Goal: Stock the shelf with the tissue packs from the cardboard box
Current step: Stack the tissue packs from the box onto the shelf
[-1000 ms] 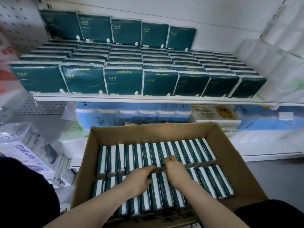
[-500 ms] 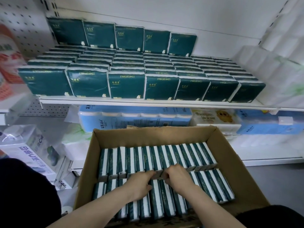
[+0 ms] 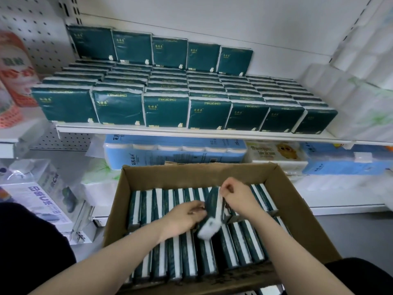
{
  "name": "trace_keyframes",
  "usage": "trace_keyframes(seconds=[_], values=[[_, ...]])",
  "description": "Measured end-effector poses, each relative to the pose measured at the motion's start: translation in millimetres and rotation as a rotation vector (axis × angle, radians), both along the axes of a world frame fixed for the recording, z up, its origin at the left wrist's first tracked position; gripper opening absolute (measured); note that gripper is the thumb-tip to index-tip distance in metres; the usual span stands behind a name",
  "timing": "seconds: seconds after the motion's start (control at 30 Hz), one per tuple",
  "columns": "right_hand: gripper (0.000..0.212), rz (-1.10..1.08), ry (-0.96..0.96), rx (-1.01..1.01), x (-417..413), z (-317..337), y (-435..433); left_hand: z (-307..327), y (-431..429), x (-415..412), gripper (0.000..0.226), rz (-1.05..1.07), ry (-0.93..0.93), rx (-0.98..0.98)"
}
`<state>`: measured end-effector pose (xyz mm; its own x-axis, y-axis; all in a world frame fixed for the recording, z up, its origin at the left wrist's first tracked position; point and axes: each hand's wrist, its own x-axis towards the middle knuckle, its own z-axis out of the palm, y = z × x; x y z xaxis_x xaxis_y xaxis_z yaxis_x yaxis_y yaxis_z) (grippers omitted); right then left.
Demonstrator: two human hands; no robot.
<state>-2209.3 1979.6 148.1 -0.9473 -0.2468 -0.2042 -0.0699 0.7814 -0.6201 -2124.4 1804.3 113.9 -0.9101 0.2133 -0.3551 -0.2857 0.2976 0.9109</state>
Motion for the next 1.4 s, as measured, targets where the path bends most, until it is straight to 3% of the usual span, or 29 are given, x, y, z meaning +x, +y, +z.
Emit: trace_keyframes(seconds=[0.07, 0.2, 0.37, 0.43, 0.5, 0.63, 0.7, 0.77, 0.9, 1.07, 1.2, 1.4], values=[[0.011, -0.138, -0.029, -0.09, -5, 8, 4, 8, -4, -2, 0.043, 0.059, -0.036, 0.146], [0.015, -0.332, -0.069, -0.243, -5, 11, 11, 17, -13, -3, 0.063, 0.044, 0.037, 0.149], [0.018, -0.383, -0.166, -0.449, 0, 8, 8, 27, -13, -4, 0.038, 0.286, 0.195, 0.146], [0.02, -0.415, -0.231, -0.569, 2, 12, 6, 31, -16, -5, 0.037, 0.336, 0.285, 0.047], [0.038, -0.436, -0.349, -0.69, 3, 18, 6, 36, -16, -7, 0.039, 0.342, 0.432, -0.113], [0.048, -0.269, -0.52, -0.824, 11, 29, 4, 43, -12, -10, 0.052, 0.054, 0.595, -0.247], [0.05, -0.293, -0.458, -0.838, 10, 28, 6, 45, -10, -13, 0.049, -0.024, 0.6, -0.266], [0.056, -0.328, -0.428, -0.882, 9, 27, 10, 49, -8, -17, 0.045, 0.057, 0.575, -0.207], [0.054, -0.27, -0.457, -1.069, 6, 32, 15, 66, -7, -27, 0.059, 0.252, 0.411, -0.084], [0.045, -0.138, -0.393, -1.076, 8, 47, 20, 82, -5, -38, 0.047, 0.23, 0.216, 0.188], [0.041, -0.079, -0.283, -0.959, 0, 63, 28, 101, -7, -56, 0.04, 0.207, 0.327, 0.044], [0.058, -0.032, -0.179, -0.877, -22, 110, 41, 157, 1, -83, 0.055, 0.237, 0.443, 0.194]])
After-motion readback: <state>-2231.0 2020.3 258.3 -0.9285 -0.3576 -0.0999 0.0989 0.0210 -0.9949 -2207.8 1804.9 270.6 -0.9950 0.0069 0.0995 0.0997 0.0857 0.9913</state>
